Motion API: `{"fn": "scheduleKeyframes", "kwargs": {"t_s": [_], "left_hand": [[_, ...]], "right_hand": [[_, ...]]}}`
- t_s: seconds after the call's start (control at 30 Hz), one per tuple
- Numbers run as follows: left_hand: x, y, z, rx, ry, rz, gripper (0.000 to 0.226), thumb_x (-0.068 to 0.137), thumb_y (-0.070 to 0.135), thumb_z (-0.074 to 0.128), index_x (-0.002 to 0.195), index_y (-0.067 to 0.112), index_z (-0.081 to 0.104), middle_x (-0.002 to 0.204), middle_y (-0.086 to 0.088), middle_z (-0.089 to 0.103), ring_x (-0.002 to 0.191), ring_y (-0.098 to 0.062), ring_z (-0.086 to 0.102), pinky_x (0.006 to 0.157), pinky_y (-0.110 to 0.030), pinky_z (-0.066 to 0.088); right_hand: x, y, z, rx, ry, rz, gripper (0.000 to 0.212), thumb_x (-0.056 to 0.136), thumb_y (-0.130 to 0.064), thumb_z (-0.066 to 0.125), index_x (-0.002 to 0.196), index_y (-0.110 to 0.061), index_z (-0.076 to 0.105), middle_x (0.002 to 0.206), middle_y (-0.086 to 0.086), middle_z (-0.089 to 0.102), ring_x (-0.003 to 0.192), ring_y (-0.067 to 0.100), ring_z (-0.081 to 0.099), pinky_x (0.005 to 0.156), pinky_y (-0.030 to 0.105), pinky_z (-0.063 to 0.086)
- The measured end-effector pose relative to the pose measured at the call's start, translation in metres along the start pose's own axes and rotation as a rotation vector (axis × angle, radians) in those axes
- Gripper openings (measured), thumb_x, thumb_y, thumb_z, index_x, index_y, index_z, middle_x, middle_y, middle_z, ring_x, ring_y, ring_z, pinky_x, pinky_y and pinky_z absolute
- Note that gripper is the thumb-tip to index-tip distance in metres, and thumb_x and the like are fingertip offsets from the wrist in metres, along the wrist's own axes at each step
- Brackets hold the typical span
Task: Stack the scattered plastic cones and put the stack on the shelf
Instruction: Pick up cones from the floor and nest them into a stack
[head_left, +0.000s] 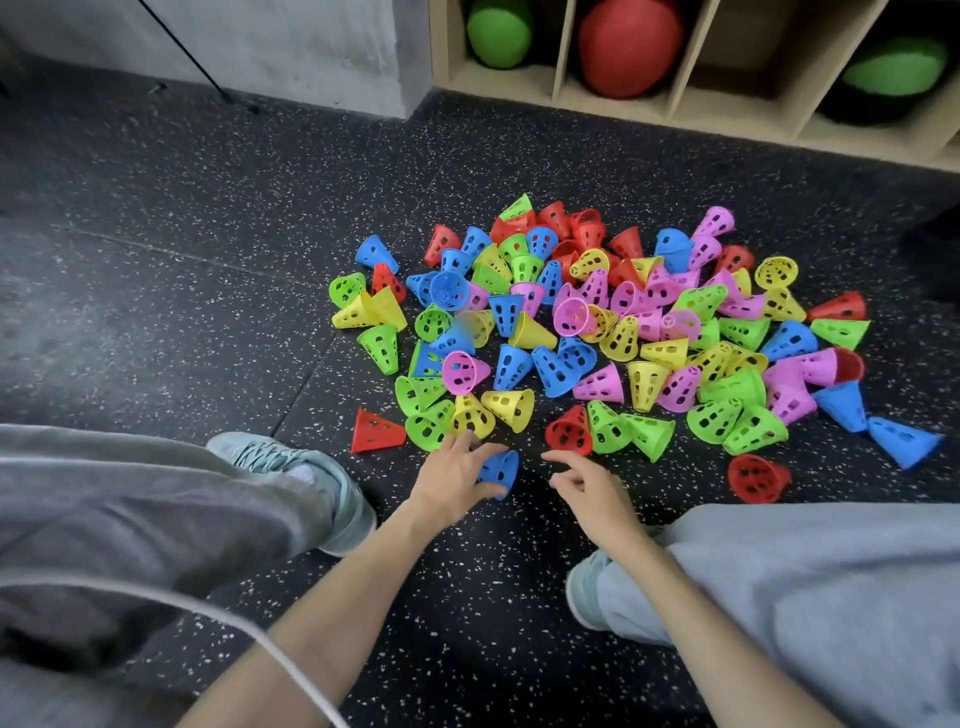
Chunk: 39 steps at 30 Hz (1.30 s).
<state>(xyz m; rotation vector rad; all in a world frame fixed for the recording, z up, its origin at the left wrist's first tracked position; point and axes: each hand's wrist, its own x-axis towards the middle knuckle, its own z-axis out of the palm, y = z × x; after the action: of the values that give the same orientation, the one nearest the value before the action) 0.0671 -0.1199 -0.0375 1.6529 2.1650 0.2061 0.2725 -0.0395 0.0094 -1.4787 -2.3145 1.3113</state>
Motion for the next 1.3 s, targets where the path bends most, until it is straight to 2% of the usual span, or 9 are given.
{"fn": "scheduleKeyframes", "kwargs": {"t_s": [0.1,0.27,0.37,0.53,0.73,0.83,0.93,1.17,1.3], "left_hand": [[-0.006,0.005,0.004,-0.039,0.007,-0.043,0.070,0.088,0.060,0.069,0.147,0.029,0.046,0.132,0.000,0.050,0.118,-0.025,0.051,0.100,-0.040,0.046],[-0.019,0.016,0.006,-0.100,-0.005,-0.102,0.064,0.088,0.058,0.071,0.131,0.020,0.043,0.122,-0.002,0.064,0.103,-0.026,0.063,0.090,-0.041,0.047],[-0.027,0.019,0.009,-0.156,0.026,-0.131,0.071,0.085,0.062,0.072,0.134,0.022,0.042,0.124,-0.001,0.059,0.107,-0.024,0.061,0.092,-0.041,0.049],[-0.036,0.027,-0.003,-0.375,0.132,-0.178,0.079,0.084,0.065,0.071,0.143,0.024,0.040,0.132,0.000,0.047,0.111,-0.021,0.061,0.088,-0.036,0.053],[-0.044,0.039,-0.020,-0.566,0.258,-0.193,0.074,0.084,0.057,0.076,0.142,0.022,0.043,0.131,-0.001,0.043,0.101,-0.017,0.055,0.083,-0.032,0.048],[-0.048,0.041,-0.024,-0.622,0.296,-0.166,0.071,0.087,0.051,0.077,0.142,0.023,0.043,0.129,0.001,0.041,0.105,-0.018,0.056,0.082,-0.027,0.043],[-0.049,0.042,-0.030,-0.637,0.319,-0.123,0.072,0.087,0.046,0.078,0.145,0.025,0.041,0.128,0.004,0.040,0.107,-0.016,0.054,0.083,-0.025,0.042],[-0.032,0.057,-0.038,-0.742,0.402,-0.095,0.070,0.087,0.040,0.080,0.146,0.030,0.044,0.126,0.002,0.041,0.112,-0.014,0.054,0.089,-0.023,0.044],[-0.004,0.076,-0.042,-0.780,0.391,-0.022,0.072,0.088,0.038,0.080,0.149,0.029,0.044,0.129,0.000,0.040,0.114,-0.009,0.050,0.096,-0.021,0.046]], "right_hand": [[-0.005,-0.006,-0.001,0.003,-0.004,-0.009,0.033,0.103,-0.026,0.049,0.131,-0.042,0.059,0.094,-0.007,0.074,0.093,0.020,0.070,0.087,0.044,0.057],[-0.013,-0.011,-0.006,-0.018,0.008,-0.022,0.033,0.103,-0.026,0.049,0.130,-0.043,0.059,0.094,0.001,0.074,0.092,0.026,0.069,0.083,0.044,0.057],[-0.016,-0.012,-0.009,-0.020,0.015,-0.030,0.033,0.103,-0.026,0.048,0.129,-0.043,0.058,0.096,0.007,0.073,0.093,0.032,0.069,0.081,0.043,0.057],[-0.022,-0.020,-0.013,-0.038,0.032,-0.045,0.032,0.104,-0.029,0.047,0.130,-0.044,0.058,0.098,0.005,0.073,0.092,0.034,0.068,0.080,0.047,0.057],[-0.031,-0.030,-0.015,-0.008,0.041,-0.068,0.032,0.103,-0.028,0.049,0.129,-0.044,0.059,0.105,0.008,0.072,0.100,0.035,0.067,0.087,0.047,0.056],[-0.032,-0.036,-0.019,0.014,0.044,-0.088,0.033,0.102,-0.028,0.052,0.131,-0.042,0.059,0.113,-0.008,0.069,0.095,0.020,0.068,0.089,0.040,0.058],[-0.031,-0.041,-0.023,0.063,0.044,-0.116,0.036,0.101,-0.023,0.056,0.134,-0.036,0.061,0.125,-0.013,0.066,0.106,0.003,0.063,0.101,0.035,0.052],[-0.025,-0.047,-0.026,0.151,0.094,-0.133,0.034,0.099,-0.016,0.059,0.129,-0.031,0.066,0.123,-0.016,0.068,0.112,-0.004,0.061,0.103,0.024,0.047],[-0.014,-0.038,-0.030,0.150,0.157,-0.098,0.036,0.098,-0.016,0.061,0.133,-0.024,0.065,0.125,-0.013,0.069,0.112,-0.001,0.063,0.104,0.024,0.050]]}}
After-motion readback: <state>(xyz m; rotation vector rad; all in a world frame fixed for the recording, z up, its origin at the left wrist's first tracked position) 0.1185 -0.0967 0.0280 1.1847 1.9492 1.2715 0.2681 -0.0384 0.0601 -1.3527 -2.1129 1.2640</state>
